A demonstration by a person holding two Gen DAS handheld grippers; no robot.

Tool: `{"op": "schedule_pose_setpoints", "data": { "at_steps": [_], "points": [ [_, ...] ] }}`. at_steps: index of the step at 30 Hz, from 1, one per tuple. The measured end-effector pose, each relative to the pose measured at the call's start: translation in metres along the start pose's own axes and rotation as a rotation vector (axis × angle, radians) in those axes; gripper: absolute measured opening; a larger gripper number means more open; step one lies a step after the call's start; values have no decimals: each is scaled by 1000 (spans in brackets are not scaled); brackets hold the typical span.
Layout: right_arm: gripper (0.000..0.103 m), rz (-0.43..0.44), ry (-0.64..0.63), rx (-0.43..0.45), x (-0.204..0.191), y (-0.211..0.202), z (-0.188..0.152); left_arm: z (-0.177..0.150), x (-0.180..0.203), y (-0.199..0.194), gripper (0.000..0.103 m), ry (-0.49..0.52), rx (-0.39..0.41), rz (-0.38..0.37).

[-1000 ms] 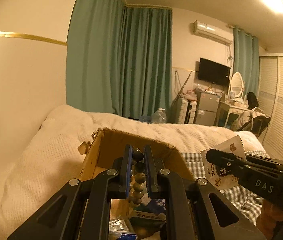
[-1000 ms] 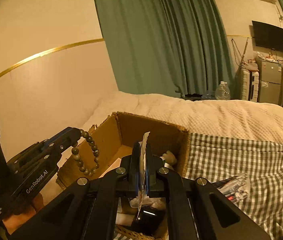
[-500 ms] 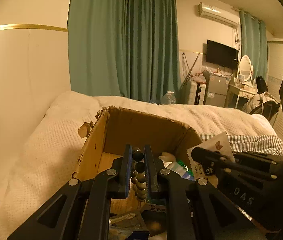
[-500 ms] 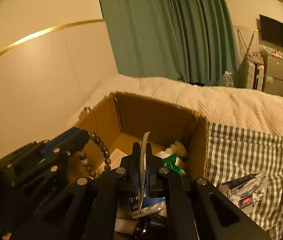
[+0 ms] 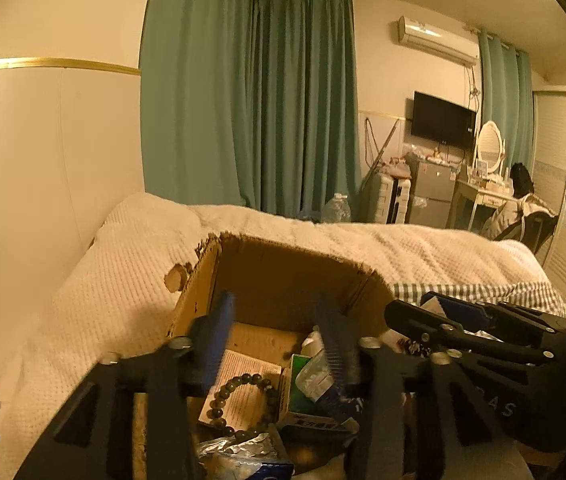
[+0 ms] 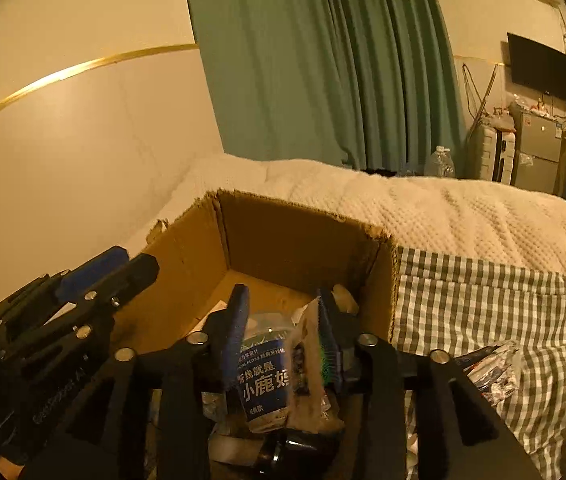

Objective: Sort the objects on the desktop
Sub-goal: 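Open left tool over the box while right tool releases the strip inside, then withdraw both tools from the box back over the pile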

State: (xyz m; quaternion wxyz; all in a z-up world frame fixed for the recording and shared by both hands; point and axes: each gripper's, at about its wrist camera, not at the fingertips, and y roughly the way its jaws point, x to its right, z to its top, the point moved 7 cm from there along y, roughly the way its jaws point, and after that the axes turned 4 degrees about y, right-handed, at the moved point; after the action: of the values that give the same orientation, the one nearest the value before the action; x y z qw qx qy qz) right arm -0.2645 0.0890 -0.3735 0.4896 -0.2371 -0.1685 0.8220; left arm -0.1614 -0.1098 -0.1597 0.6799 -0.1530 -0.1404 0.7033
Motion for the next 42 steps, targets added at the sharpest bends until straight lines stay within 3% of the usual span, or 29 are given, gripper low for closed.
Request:
{"op": "schedule_pose_setpoints", "data": {
  "at_steps": [3, 5, 6, 8, 10, 15, 19, 25, 32, 37, 42],
  "points": [
    [45, -4, -2, 31, 0, -15, 5, 5, 2, -9, 59, -6, 13, -3],
    [52, -7, -1, 58, 2, -29, 9, 9, 2, -13, 79, -5, 11, 22],
    [56, -14, 2, 73, 5, -37, 11, 12, 2, -17, 84, -11, 15, 38],
    [69, -17, 15, 95, 13, -50, 14, 19, 2, -28, 103, -38, 57, 50],
    [82, -9, 34, 124, 21, -67, 18, 24, 3, -37, 103, -52, 92, 41],
    [88, -51, 33, 182, 38, -101, 26, 31, 26, -52, 103, -7, 123, 28],
    [103, -122, 2, 218, 51, -125, 30, 32, 49, -54, 103, 50, 131, 4],
    [103, -207, -61, 237, 67, -147, 27, 29, 77, -52, 103, 65, 117, -55],
    [103, -207, -25, 256, 95, -158, 22, 25, 96, -48, 103, 60, 79, -77],
    [103, -272, -54, 204, 114, -152, 12, 18, 105, -39, 103, 43, 42, -73],
    [103, -297, -69, 145, 134, -142, -8, 2, 121, -33, 103, 33, -24, -126]
  ]
}}
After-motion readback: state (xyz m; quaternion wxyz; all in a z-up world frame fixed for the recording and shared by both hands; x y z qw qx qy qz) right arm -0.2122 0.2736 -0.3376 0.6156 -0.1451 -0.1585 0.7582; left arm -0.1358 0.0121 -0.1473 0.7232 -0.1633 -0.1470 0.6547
